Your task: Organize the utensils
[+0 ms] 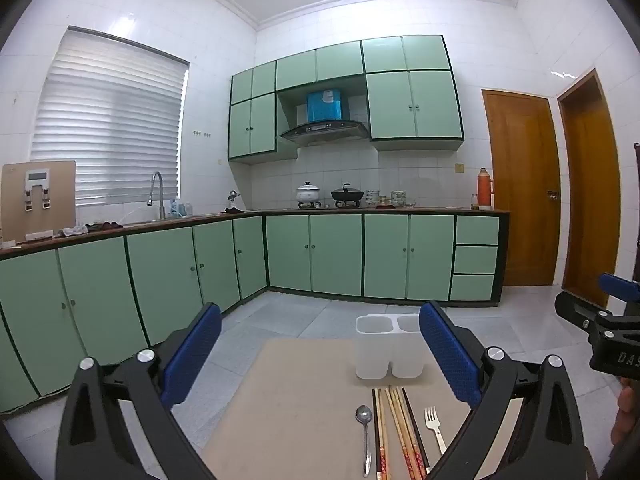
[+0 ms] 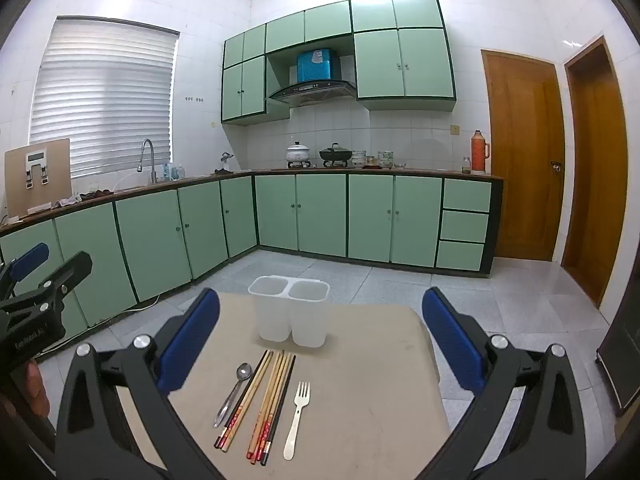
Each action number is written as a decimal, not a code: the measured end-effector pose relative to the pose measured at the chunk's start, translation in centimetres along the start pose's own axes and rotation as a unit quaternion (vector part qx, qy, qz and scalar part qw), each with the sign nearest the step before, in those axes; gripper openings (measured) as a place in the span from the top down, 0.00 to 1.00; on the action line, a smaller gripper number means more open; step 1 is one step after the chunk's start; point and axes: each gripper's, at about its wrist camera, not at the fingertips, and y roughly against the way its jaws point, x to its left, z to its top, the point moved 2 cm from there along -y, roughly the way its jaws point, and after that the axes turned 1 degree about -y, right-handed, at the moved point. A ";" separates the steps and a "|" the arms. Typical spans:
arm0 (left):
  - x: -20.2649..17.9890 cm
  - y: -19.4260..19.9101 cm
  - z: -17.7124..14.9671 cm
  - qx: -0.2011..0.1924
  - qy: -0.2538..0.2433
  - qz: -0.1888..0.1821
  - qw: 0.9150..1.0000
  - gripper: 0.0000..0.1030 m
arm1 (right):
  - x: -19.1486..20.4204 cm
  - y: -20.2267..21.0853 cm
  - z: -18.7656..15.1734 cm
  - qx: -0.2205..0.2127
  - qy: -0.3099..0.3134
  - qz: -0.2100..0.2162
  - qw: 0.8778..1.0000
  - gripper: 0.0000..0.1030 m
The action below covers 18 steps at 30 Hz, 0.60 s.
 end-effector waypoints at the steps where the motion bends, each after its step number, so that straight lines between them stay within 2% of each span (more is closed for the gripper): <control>1: -0.1 0.0 0.0 0.000 -0.002 0.000 1.000 0.06 | 0.0 0.0 0.0 0.002 0.000 -0.001 1.000 0.05; 18: 0.0 0.7 -0.1 -0.002 0.001 0.003 1.000 0.06 | 0.0 0.0 0.0 0.001 0.001 0.000 1.000 0.05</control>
